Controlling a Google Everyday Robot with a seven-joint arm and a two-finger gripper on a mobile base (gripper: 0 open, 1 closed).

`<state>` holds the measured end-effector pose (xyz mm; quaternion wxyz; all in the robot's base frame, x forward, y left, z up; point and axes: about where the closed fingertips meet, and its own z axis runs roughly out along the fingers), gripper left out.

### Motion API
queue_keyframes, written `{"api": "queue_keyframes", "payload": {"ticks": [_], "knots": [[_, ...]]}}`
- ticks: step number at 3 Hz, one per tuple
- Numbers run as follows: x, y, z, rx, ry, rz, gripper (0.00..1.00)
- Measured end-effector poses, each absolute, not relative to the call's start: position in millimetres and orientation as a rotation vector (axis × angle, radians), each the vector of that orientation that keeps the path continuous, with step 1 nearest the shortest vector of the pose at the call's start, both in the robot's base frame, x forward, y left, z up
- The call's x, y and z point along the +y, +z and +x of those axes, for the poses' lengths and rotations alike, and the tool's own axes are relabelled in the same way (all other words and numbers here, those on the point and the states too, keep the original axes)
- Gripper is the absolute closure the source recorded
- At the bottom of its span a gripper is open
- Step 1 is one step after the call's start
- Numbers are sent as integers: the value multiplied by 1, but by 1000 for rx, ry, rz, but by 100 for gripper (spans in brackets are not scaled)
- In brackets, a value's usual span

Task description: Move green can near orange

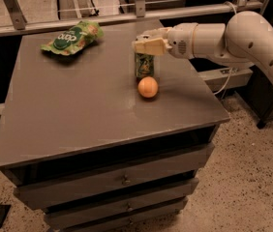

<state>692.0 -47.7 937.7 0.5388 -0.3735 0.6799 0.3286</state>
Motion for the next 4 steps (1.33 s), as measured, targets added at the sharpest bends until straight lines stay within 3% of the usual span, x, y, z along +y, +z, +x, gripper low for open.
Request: {"api": "queue_keyframes", "payload": {"ticks": [1, 4], "knots": [[-42, 939, 690, 1611, 791, -900, 81], [-33, 938, 689, 1607, 803, -911, 12]]}}
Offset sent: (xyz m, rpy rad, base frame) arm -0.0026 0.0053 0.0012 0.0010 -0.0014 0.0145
